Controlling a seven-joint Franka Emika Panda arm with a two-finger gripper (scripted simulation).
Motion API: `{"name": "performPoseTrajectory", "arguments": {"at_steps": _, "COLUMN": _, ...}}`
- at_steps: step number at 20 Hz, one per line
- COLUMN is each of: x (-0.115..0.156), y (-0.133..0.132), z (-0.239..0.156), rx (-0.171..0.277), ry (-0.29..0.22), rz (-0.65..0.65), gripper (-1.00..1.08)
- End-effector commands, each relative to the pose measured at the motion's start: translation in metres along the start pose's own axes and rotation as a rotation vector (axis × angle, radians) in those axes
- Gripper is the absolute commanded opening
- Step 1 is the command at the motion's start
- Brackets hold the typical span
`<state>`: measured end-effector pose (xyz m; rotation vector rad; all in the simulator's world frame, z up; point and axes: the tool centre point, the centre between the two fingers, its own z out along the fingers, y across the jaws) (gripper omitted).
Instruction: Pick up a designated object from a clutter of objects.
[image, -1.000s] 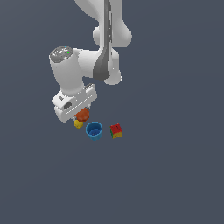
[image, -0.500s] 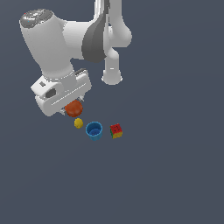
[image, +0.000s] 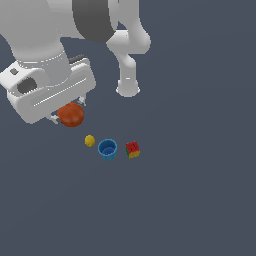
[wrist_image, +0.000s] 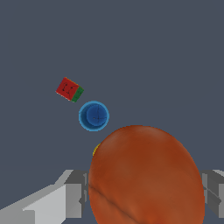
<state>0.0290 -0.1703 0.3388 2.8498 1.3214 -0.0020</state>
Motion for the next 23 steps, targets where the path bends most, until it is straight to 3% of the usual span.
{"name": "performPoseTrajectory", "arguments": {"at_steps": 1, "x": 0.003, "y": 0.007, "z": -0.019, "rx": -0.001, "ry": 0.001, "rz": 0.000, "gripper": -1.00}}
{"name": "performPoseTrajectory", "arguments": {"at_steps": 11, "x": 0.013, "y": 0.029, "z": -0.068, "rx": -0.001, "ry": 0.001, "rz": -0.001, "gripper": -1.00}}
{"name": "performPoseTrajectory", "arguments": {"at_steps": 23, "x": 0.017, "y": 0.038, "z": -0.084, "rx": 0.000, "ry": 0.001, "rz": -0.001, "gripper": -1.00}}
